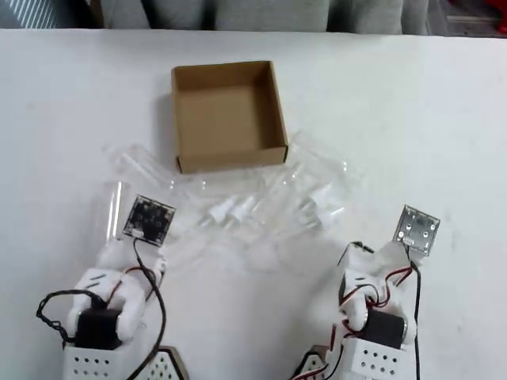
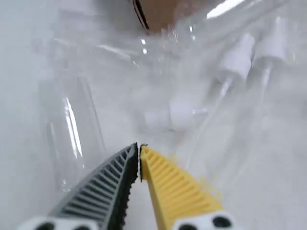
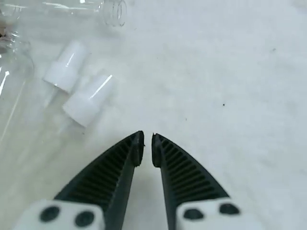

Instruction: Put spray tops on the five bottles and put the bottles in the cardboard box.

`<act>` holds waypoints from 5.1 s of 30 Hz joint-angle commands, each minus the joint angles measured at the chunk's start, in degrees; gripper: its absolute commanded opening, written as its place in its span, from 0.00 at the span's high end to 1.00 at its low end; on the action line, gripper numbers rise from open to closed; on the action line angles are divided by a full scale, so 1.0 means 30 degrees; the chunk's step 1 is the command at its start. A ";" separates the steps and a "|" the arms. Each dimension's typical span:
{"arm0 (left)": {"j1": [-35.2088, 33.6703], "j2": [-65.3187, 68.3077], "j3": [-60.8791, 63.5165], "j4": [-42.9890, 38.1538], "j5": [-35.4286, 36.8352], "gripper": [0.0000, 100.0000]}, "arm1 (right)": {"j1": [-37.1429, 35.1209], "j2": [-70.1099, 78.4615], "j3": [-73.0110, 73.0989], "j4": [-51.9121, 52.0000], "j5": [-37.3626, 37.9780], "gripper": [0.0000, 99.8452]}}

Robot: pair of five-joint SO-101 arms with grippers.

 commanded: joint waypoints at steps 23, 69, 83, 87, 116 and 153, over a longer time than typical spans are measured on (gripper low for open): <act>-0.0366 1.9971 -1.6381 0.0586 -0.7795 0.98 | 0.0190 -0.0044 0.0176 0.0396 -0.0088 0.99; -0.1480 3.3421 -2.3971 -0.0469 -2.9187 0.83 | 0.0103 -0.0044 0.0176 0.0396 -0.0088 0.99; -0.0718 3.3568 -2.1949 -0.5128 -2.9744 0.71 | 0.0103 -0.0044 0.0176 0.0396 -0.0088 0.99; -0.0806 3.3744 -2.1333 -0.7004 -2.9744 0.68 | 0.0103 -0.0044 0.0176 0.0396 -0.0059 0.99; -0.3355 3.7817 -2.5963 -0.2813 -2.3355 0.98 | 0.0103 -0.0044 0.0176 0.0396 -0.0059 0.99; -1.4842 3.4769 -1.9399 -0.2315 -0.3223 0.86 | 0.0220 -0.0044 0.0176 0.0396 -0.0059 0.99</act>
